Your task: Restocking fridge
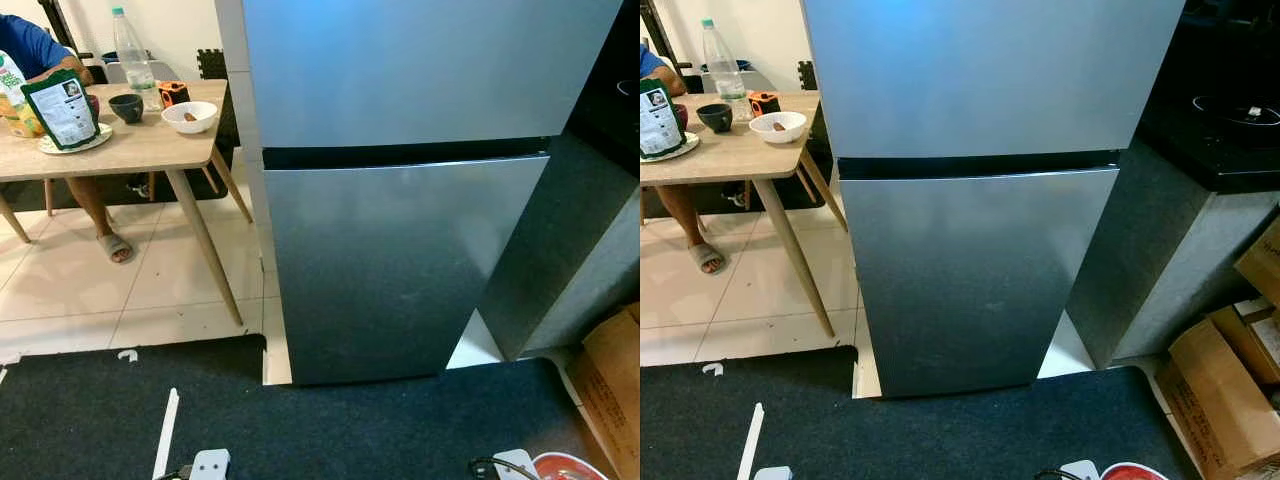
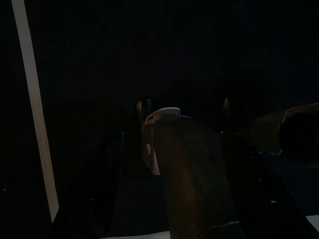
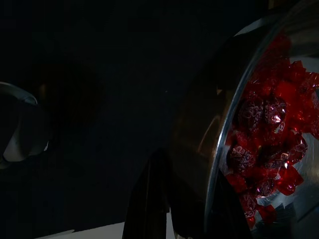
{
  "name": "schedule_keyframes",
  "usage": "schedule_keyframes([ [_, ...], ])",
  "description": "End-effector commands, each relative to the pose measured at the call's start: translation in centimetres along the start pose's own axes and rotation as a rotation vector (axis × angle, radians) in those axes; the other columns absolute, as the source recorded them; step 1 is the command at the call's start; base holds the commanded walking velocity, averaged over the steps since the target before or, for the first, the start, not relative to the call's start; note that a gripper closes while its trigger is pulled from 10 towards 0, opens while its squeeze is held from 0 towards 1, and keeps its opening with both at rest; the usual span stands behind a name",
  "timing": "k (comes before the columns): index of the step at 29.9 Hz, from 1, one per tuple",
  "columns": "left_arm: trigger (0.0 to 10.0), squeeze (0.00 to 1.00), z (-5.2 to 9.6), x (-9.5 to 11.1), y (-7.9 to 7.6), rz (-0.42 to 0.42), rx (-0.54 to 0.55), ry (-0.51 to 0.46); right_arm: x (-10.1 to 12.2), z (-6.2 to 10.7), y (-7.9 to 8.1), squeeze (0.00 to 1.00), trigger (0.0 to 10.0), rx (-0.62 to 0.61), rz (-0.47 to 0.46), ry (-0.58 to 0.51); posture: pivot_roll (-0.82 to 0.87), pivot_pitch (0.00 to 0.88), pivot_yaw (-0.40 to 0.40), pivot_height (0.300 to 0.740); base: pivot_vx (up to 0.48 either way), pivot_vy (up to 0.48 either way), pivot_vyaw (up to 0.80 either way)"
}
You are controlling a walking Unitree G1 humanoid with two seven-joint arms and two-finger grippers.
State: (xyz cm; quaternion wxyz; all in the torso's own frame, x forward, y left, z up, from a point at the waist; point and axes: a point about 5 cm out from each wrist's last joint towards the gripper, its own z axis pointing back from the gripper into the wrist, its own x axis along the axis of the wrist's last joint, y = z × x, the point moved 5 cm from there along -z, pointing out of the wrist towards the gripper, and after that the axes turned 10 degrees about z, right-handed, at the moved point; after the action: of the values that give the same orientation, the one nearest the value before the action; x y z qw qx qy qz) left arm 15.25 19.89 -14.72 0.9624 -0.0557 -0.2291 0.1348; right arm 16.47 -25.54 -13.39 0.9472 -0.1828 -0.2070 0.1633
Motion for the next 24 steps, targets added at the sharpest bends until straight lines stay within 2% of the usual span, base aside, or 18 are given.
schedule_keyframes([
  [1,10.0,0.00,0.05,0.06,0.21,-0.012,0.000,0.000,0.20,-0.01,-0.08,0.00,10.0,-0.006,0.003,-0.009,-0.04,0.006,-0.018,0.740,0.379,0.000,0.00],
  [21,10.0,0.00,0.00,0.08,-0.11,-0.017,-0.010,-0.002,0.17,0.00,-0.06,0.00,10.0,-0.005,0.002,-0.008,-0.04,0.007,-0.020,0.740,0.407,0.000,0.00],
  [24,10.0,0.00,-0.01,0.28,-0.22,0.004,-0.015,-0.018,0.16,0.00,-0.03,0.00,10.0,-0.005,0.002,-0.008,-0.04,0.007,-0.020,0.740,0.232,0.000,0.00],
])
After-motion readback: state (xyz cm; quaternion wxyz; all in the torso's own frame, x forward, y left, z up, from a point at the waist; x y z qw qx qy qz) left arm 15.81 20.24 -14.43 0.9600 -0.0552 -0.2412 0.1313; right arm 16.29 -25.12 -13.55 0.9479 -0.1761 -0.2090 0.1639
